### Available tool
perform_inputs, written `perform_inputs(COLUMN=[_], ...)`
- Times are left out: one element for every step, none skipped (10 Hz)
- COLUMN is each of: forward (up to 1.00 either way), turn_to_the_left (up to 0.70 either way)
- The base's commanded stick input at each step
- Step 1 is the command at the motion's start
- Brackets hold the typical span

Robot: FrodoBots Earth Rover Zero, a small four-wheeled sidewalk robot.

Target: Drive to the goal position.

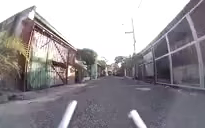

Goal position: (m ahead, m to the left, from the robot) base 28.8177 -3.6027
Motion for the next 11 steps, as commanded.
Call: perform_inputs(forward=[0.70, 0.70, 0.70, 0.70, 0.70, 0.70, 0.70, 0.70, 0.70, 0.70, 0.70], turn_to_the_left=[0.00, 0.00, 0.00, 0.00, 0.00, 0.00, 0.00, 0.00, 0.00, 0.00, 0.00])
